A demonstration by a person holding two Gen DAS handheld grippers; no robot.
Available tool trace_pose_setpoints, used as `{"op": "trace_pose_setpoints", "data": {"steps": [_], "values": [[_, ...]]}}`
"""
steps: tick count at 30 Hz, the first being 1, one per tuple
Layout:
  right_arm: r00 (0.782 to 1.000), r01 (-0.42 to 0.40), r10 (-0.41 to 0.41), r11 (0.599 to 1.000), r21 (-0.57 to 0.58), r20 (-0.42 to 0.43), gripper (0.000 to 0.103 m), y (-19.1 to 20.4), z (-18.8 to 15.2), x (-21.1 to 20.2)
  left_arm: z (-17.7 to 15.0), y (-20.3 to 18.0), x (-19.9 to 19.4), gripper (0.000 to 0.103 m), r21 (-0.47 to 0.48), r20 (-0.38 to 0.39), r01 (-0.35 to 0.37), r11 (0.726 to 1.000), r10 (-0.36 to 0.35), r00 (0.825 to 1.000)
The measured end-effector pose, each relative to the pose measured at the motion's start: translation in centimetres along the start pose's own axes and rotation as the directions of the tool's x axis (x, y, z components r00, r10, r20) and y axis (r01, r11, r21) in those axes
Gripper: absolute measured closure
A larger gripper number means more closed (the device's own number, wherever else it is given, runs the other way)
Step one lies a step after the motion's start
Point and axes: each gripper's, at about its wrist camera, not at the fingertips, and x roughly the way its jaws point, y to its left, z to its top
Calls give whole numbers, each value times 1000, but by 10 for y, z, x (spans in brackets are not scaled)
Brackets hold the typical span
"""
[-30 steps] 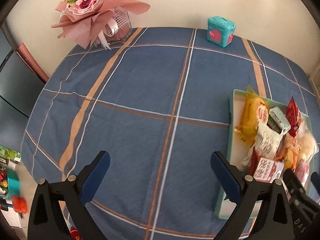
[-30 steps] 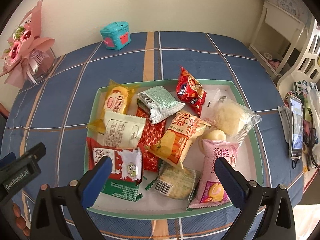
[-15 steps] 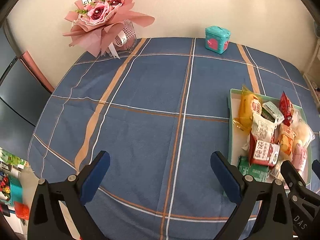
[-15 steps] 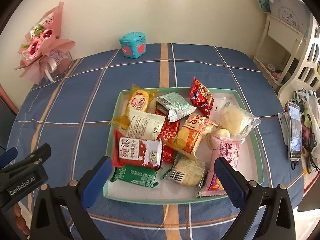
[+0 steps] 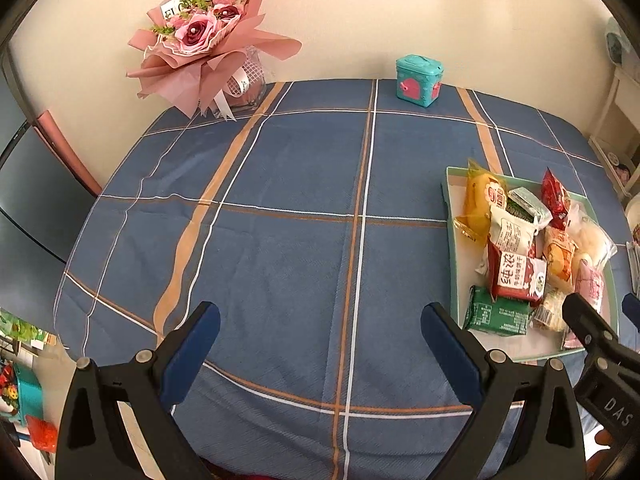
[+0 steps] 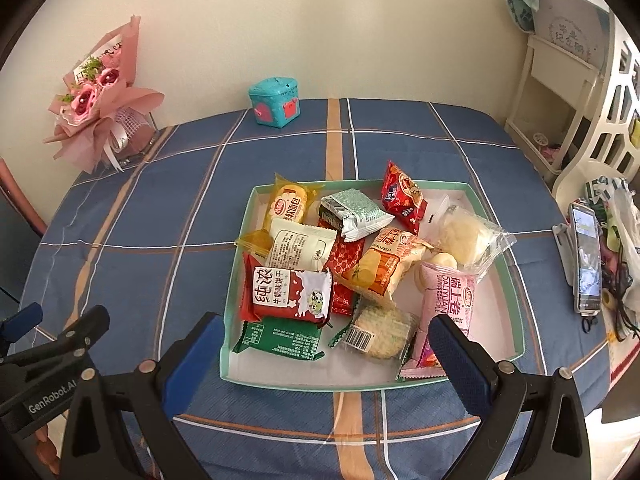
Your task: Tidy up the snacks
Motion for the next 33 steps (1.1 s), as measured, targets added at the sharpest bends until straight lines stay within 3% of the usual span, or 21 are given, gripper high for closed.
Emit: {"op": "trace_pose_setpoints", "data": {"steps": [33], "values": [[1000, -18, 18, 1000, 2, 6, 0, -2, -3, -5, -4, 15, -3, 3, -26, 17, -9, 1000, 10, 1000]]}}
